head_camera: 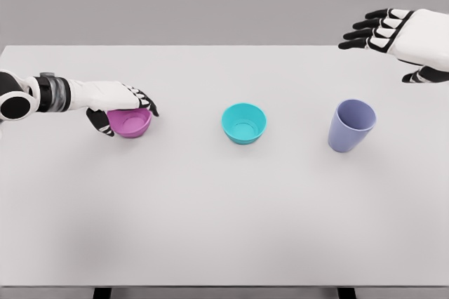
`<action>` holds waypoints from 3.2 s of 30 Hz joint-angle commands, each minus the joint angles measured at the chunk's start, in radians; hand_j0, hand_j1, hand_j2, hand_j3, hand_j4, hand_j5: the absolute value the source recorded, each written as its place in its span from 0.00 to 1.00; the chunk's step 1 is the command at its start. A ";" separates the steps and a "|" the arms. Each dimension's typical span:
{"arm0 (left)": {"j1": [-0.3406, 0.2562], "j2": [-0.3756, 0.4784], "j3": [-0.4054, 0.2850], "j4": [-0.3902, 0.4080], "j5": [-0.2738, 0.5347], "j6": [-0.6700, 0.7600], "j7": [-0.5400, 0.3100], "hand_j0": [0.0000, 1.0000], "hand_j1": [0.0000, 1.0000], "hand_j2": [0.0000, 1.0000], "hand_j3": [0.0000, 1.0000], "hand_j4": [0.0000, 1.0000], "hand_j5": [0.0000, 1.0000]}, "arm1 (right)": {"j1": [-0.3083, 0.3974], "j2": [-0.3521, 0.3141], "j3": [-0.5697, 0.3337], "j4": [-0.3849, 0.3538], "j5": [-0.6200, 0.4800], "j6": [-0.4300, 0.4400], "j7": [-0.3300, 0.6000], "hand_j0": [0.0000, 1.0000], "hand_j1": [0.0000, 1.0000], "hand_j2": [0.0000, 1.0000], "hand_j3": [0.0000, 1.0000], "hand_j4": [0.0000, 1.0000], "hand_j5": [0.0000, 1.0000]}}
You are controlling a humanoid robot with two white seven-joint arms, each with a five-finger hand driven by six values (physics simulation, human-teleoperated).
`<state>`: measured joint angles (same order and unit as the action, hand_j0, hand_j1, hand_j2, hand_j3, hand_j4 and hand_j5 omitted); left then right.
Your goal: Stacking bowl and cup with both arms
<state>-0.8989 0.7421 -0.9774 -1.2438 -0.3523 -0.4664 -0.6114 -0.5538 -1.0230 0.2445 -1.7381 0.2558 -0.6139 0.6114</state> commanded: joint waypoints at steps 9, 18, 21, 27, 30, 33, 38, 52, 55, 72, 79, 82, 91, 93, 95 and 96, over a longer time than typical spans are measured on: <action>-0.011 0.006 0.011 -0.074 0.016 0.009 0.001 0.77 0.77 0.77 0.77 0.77 0.77 | 0.002 0.001 -0.030 -0.001 -0.004 0.003 -0.001 1.00 1.00 1.00 1.00 1.00 1.00; -0.028 0.008 0.014 -0.164 0.013 0.011 0.001 0.77 0.77 0.77 0.77 0.77 0.77 | -0.012 0.024 -0.034 -0.001 -0.006 0.003 -0.001 1.00 1.00 1.00 1.00 1.00 1.00; -0.043 0.002 0.014 -0.172 0.015 0.009 0.001 0.77 0.77 0.77 0.77 0.77 0.77 | -0.012 0.020 -0.036 -0.001 -0.004 0.003 -0.001 1.00 1.00 1.00 1.00 1.00 1.00; -0.060 -0.030 0.011 -0.200 0.006 0.008 0.001 0.77 0.77 0.77 0.77 0.77 0.77 | -0.012 0.020 -0.037 -0.001 -0.004 0.003 -0.001 1.00 1.00 1.00 1.00 1.00 1.00; -0.072 -0.072 0.008 -0.200 0.003 0.008 0.001 0.77 0.77 0.77 0.77 0.77 0.77 | -0.012 0.018 -0.037 -0.001 -0.004 0.003 -0.001 1.00 1.00 1.00 1.00 1.00 1.00; -0.084 -0.110 0.005 -0.200 -0.014 0.008 0.001 0.77 0.77 0.77 0.77 0.77 0.77 | -0.012 0.023 -0.037 -0.001 -0.006 0.003 -0.001 1.00 1.00 1.00 1.00 1.00 1.00; -0.090 -0.164 0.002 -0.195 -0.031 0.012 0.001 0.77 0.77 0.77 0.77 0.77 0.77 | -0.011 0.009 -0.036 0.000 -0.004 0.003 -0.001 1.00 1.00 1.00 1.00 1.00 1.00; -0.095 -0.293 0.000 -0.164 -0.109 0.012 0.001 0.77 0.77 0.77 0.77 0.77 0.77 | -0.005 0.009 -0.036 -0.001 -0.006 0.003 -0.001 1.00 1.00 1.00 1.00 1.00 1.00; -0.095 -0.317 -0.001 -0.149 -0.128 0.012 0.001 0.77 0.77 0.77 0.77 0.77 0.77 | -0.003 0.011 -0.036 -0.001 -0.004 0.003 -0.001 1.00 1.00 1.00 1.00 1.00 1.00; -0.081 -0.382 -0.014 -0.074 -0.169 0.009 0.001 0.78 0.78 0.78 0.78 0.78 0.78 | 0.000 0.011 -0.037 -0.001 -0.004 0.003 -0.001 1.00 1.00 1.00 1.00 1.00 1.00; -0.080 -0.392 -0.024 -0.062 -0.171 0.011 0.001 0.79 0.79 0.79 0.79 0.79 0.79 | 0.031 -0.019 -0.034 0.000 -0.006 0.003 -0.001 1.00 1.00 1.00 1.00 1.00 1.00; -0.080 -0.406 -0.024 -0.051 -0.171 0.012 0.001 0.80 0.80 0.80 0.80 0.80 0.80 | 0.052 -0.046 -0.036 0.000 -0.004 0.003 -0.001 1.00 1.00 1.00 1.00 1.00 1.00; -0.081 -0.405 -0.024 -0.049 -0.171 0.000 0.001 1.00 1.00 1.00 1.00 1.00 1.00 | 0.193 -0.129 -0.126 -0.014 -0.108 0.003 -0.001 1.00 1.00 1.00 1.00 1.00 1.00; -0.081 -0.405 -0.023 -0.049 -0.171 0.000 0.001 1.00 1.00 1.00 1.00 1.00 1.00 | 0.195 -0.170 -0.152 -0.014 -0.158 0.003 -0.001 1.00 1.00 1.00 1.00 1.00 1.00; -0.081 -0.405 -0.023 -0.049 -0.171 -0.001 0.001 1.00 1.00 1.00 1.00 1.00 1.00 | 0.216 -0.197 -0.154 -0.005 -0.118 0.003 -0.001 1.00 1.00 1.00 1.00 1.00 1.00; -0.081 -0.403 -0.023 -0.051 -0.169 0.000 0.001 1.00 1.00 1.00 1.00 1.00 1.00 | 0.221 -0.200 -0.154 -0.009 -0.054 0.003 -0.001 1.00 1.00 1.00 1.00 1.00 1.00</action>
<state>-0.9817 0.3377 -1.0013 -1.2937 -0.5259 -0.4687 -0.6113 -0.3313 -1.1974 0.0995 -1.7470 0.1728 -0.6137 0.6114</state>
